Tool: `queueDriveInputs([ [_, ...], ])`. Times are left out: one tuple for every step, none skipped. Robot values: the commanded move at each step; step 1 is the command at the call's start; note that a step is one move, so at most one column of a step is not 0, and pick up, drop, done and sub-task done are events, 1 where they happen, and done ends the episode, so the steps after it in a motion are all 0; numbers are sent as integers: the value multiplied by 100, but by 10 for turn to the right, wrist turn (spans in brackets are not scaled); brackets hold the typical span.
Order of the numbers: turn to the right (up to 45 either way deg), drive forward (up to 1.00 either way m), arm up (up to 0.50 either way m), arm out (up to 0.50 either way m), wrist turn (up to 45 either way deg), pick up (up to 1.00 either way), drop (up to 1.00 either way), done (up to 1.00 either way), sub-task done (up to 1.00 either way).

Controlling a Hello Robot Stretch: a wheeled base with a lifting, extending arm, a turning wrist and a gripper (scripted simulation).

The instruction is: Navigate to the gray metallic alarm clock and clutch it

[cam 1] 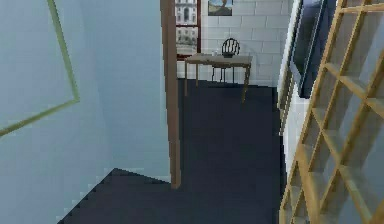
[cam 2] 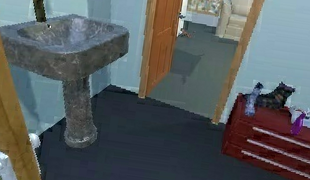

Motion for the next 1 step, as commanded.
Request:
queueDriveInputs([
  [-30,0,0,0,0,0,0,0,0],
])
